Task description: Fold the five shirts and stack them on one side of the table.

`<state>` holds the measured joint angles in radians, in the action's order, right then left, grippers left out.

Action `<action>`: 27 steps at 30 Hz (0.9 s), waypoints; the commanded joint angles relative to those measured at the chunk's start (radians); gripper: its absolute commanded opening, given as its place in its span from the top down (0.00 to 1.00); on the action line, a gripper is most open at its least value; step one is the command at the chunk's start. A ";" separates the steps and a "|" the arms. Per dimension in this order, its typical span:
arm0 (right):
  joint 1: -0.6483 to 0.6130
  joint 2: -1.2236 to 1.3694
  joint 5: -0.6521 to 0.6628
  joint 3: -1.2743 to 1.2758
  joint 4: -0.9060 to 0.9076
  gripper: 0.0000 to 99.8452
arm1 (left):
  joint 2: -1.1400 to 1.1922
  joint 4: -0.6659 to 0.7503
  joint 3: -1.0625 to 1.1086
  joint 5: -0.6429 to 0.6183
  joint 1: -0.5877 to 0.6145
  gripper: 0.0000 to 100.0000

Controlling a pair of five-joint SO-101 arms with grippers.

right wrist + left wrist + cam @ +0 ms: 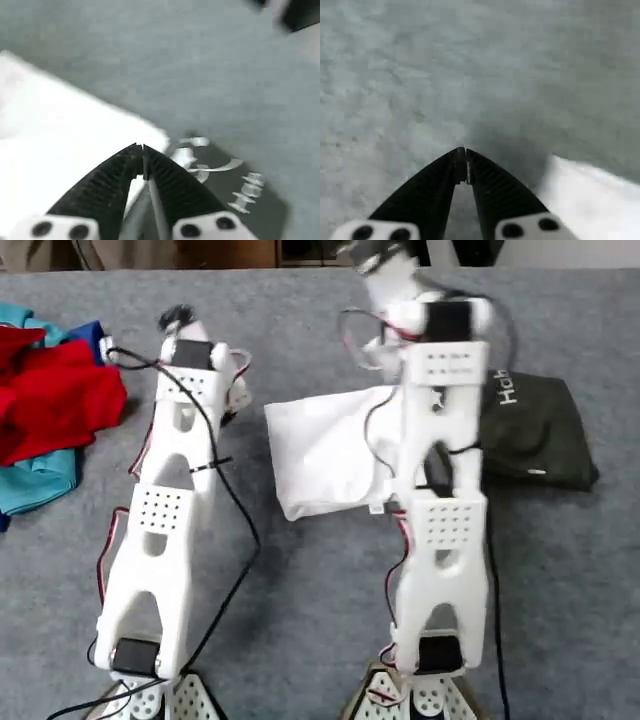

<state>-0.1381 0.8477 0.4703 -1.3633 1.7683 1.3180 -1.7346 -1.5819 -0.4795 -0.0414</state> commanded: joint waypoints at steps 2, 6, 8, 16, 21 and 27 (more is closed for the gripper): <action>-0.065 -0.199 0.017 0.351 0.020 1.00 | 0.048 0.018 -0.104 -0.006 0.044 0.98; -0.099 -0.381 0.098 0.634 0.011 1.00 | 0.041 0.006 -0.092 -0.006 -0.005 0.98; -0.104 -0.440 0.117 0.730 -0.025 1.00 | 0.041 0.006 -0.092 -0.006 -0.021 0.98; -0.114 -0.404 0.133 0.846 -0.104 1.00 | 0.039 0.012 -0.092 -0.005 -0.025 0.98; -0.105 -0.340 0.135 0.843 -0.106 1.00 | 0.039 0.012 -0.094 -0.005 -0.029 0.98; -0.053 -0.331 0.181 0.851 -0.089 1.00 | 0.039 0.014 -0.094 -0.009 -0.031 0.98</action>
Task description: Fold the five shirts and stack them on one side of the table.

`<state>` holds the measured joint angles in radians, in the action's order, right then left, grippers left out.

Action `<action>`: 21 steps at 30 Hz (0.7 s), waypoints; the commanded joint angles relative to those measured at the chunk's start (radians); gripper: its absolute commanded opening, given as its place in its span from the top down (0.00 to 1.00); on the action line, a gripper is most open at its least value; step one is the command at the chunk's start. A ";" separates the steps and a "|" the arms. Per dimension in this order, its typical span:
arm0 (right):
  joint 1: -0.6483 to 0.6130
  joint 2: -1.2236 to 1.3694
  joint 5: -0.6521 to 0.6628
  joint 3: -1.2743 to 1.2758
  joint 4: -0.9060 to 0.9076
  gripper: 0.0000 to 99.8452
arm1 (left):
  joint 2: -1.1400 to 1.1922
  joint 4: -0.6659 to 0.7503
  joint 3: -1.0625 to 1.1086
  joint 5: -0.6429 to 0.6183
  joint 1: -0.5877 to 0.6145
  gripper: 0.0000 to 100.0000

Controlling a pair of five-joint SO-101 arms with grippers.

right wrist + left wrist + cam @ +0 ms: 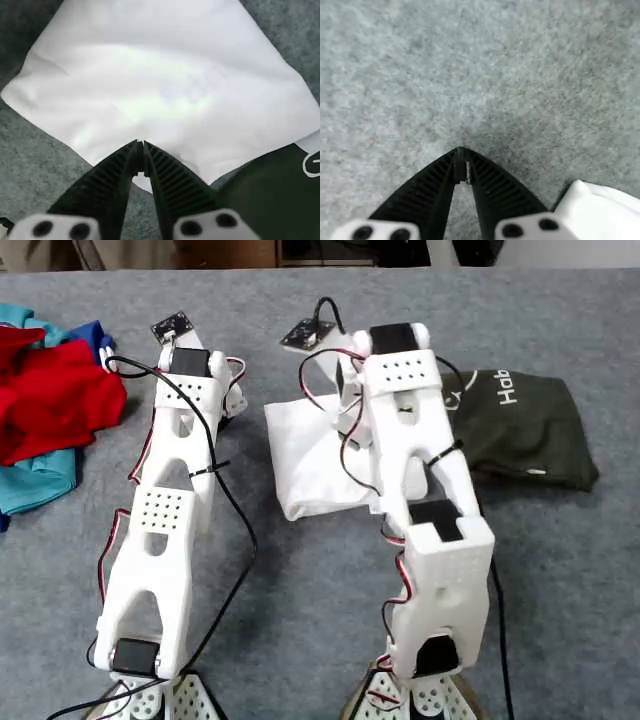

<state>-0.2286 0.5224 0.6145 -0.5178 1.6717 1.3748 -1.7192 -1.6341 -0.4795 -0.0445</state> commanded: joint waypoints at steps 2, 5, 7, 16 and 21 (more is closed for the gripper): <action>0.056 -0.004 0.058 0.007 0.035 1.00 | -0.019 -0.002 -0.041 -0.009 -0.028 0.98; 0.096 -0.005 0.087 0.007 0.084 1.00 | -0.019 0.000 -0.041 -0.009 -0.028 0.98; 0.136 -0.005 0.112 0.008 0.107 1.00 | -0.019 0.006 -0.041 -0.009 -0.028 0.98; 0.225 -0.035 0.132 -0.002 0.110 1.00 | -0.019 0.006 -0.041 -0.011 -0.028 0.98; 0.068 -0.033 0.121 -0.065 0.043 1.00 | -0.019 0.012 -0.041 -0.011 -0.028 0.98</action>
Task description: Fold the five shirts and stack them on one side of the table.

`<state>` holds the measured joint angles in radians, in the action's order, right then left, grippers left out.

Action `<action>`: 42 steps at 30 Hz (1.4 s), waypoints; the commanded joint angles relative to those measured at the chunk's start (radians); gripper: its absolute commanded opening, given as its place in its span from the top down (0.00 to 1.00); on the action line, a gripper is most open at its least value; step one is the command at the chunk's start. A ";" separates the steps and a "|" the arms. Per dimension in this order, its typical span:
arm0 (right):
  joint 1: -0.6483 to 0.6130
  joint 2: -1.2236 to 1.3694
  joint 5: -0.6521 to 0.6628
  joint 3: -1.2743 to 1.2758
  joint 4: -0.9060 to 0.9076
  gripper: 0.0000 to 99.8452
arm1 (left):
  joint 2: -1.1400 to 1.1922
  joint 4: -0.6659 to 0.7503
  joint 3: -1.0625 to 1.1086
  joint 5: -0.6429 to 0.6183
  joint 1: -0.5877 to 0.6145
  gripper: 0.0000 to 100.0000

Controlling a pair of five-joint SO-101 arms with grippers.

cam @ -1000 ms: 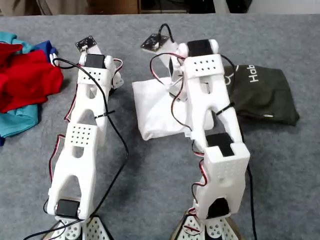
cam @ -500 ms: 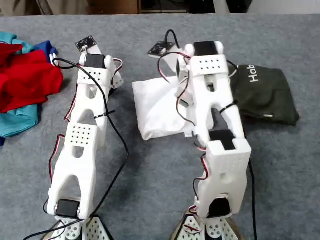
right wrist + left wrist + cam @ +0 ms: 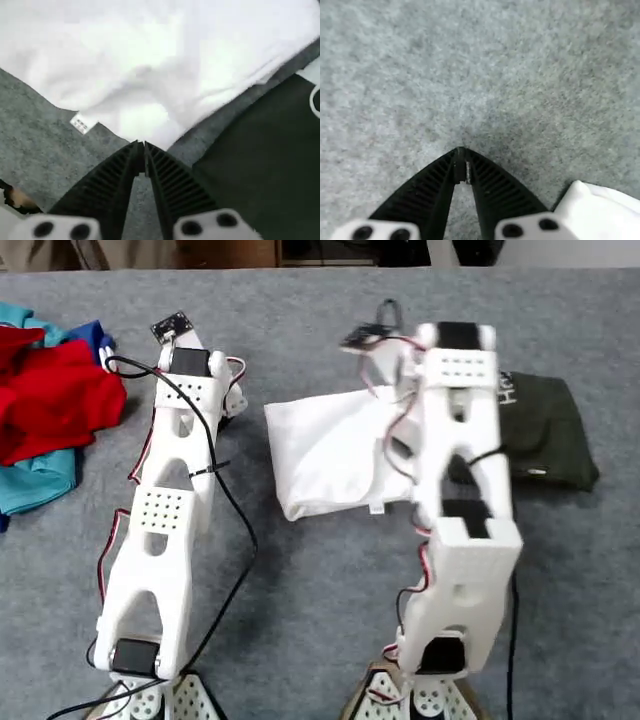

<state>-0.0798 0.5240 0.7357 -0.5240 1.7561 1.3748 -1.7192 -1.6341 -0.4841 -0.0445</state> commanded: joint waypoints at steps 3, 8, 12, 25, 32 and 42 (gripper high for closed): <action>-0.130 0.016 -0.071 -0.091 -0.140 1.00 | -0.019 0.012 -0.041 -0.006 -0.028 0.98; -0.133 0.145 -0.137 -0.156 -0.172 1.00 | -0.019 0.012 -0.041 -0.006 -0.023 0.98; -0.097 0.225 -0.137 -0.205 -0.117 1.00 | -0.019 0.012 -0.041 -0.006 -0.023 0.98; 0.056 0.085 -0.126 -0.013 0.028 1.00 | -0.019 0.012 -0.041 -0.002 -0.026 0.98; 0.168 -0.090 -0.080 0.272 -0.106 1.00 | -0.019 0.012 -0.041 -0.002 -0.026 0.98; 0.145 -0.254 -0.207 0.377 -0.176 1.00 | -0.038 -0.028 -0.041 0.008 -0.048 0.98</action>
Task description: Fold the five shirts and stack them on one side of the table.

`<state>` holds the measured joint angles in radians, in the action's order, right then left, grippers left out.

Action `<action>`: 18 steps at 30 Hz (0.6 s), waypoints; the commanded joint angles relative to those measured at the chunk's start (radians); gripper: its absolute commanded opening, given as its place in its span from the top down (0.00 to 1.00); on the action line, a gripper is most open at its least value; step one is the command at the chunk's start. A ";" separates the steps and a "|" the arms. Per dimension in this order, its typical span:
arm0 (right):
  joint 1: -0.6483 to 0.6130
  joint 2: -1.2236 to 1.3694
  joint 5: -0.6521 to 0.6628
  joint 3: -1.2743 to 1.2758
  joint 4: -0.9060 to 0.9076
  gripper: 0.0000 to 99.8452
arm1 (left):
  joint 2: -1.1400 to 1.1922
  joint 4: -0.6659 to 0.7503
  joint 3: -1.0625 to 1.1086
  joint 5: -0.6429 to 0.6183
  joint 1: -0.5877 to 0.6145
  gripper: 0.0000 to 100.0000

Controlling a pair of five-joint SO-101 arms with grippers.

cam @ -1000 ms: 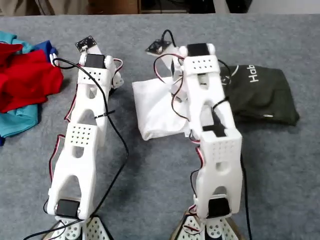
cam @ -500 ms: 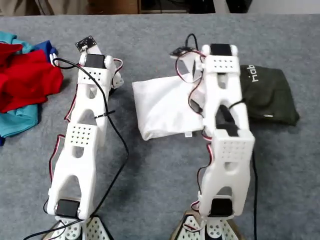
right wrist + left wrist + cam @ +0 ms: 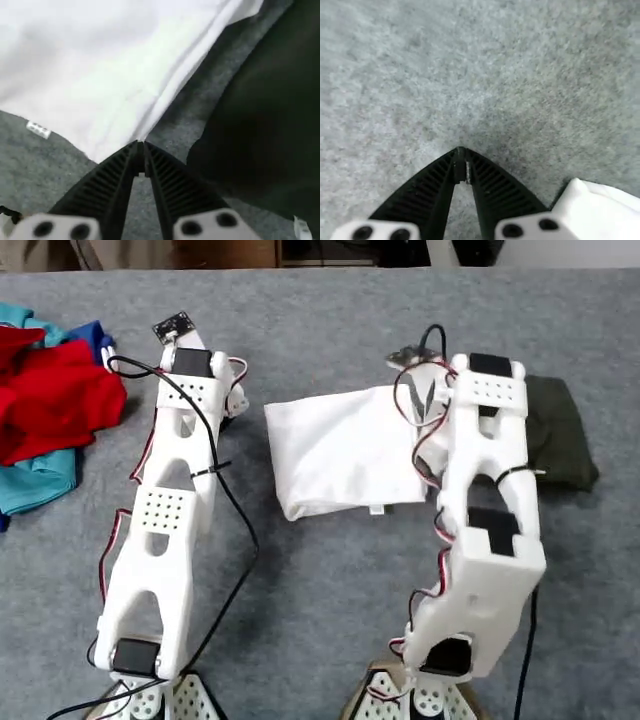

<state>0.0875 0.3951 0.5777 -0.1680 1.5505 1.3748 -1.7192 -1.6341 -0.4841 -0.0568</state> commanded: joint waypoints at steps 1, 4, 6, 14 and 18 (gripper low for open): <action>-0.021 -0.165 -0.055 0.044 0.032 1.00 | -0.065 -0.040 -0.041 0.031 -0.040 0.98; -0.022 -0.303 -0.058 0.160 0.015 1.00 | -0.160 -0.043 -0.038 0.098 -0.068 0.98; -0.028 -0.394 -0.061 0.263 -0.040 1.00 | -0.205 -0.044 -0.035 0.100 -0.097 0.98; -0.134 -0.496 -0.195 0.602 -0.413 1.00 | -0.275 -0.044 0.199 0.101 -0.269 0.98; -0.133 -0.386 -0.216 0.584 -0.482 1.00 | -0.262 -0.018 0.206 0.101 -0.247 0.98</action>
<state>-0.0322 -0.0361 0.3782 0.4227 1.1254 1.1722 -1.7469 -1.4316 -0.3844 -0.3145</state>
